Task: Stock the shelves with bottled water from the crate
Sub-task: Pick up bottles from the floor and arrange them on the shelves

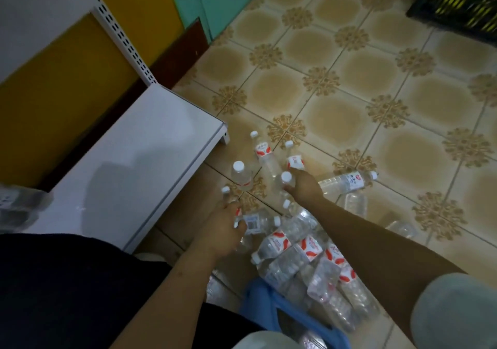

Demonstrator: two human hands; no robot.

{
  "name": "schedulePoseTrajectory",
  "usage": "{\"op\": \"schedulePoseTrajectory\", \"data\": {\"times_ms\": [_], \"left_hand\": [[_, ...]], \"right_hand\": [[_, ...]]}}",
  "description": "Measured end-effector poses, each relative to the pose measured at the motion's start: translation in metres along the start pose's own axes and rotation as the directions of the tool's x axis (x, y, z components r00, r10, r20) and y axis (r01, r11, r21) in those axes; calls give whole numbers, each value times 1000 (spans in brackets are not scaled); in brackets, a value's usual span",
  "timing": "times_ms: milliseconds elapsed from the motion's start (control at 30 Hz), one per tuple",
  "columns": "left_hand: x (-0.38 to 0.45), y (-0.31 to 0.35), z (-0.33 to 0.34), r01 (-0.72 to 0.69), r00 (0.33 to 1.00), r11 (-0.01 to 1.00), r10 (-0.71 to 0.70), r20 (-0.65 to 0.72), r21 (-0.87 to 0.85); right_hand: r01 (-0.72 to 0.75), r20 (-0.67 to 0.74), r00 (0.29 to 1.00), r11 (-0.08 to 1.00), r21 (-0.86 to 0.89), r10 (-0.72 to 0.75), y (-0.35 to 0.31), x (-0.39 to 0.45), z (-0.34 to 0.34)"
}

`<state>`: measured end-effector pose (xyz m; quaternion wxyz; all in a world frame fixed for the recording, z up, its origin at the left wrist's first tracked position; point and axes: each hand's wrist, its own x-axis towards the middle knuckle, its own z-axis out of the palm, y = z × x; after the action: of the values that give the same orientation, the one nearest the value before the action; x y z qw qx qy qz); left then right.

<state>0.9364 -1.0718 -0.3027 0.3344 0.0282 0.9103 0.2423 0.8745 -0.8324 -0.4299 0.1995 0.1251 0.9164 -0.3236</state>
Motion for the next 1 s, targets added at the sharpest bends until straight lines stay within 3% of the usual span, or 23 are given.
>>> {"op": "schedulePoseTrajectory", "data": {"times_ms": [167, 433, 567, 833, 1000], "left_hand": [[4, 0, 10, 21, 999, 999, -20, 30, -48], [12, -11, 9, 70, 997, 982, -76, -30, -175], [18, -16, 10, 124, 988, 954, -144, -52, -273], [31, -30, 27, 143, 985, 945, -165, -51, -293], [4, -8, 3, 33, 993, 925, -73, -92, -379]], "right_hand": [[-32, -58, 998, 996, 80, 37, -1, 9, 18], [45, -261, 965, 955, 293, 35, 2, -29, 8], [101, -230, 973, 909, 405, -6, -15, -52, -19], [170, -88, 985, 743, 647, -148, -61, -80, -66], [177, -95, 983, 669, 722, -157, -95, -94, -76]]}}
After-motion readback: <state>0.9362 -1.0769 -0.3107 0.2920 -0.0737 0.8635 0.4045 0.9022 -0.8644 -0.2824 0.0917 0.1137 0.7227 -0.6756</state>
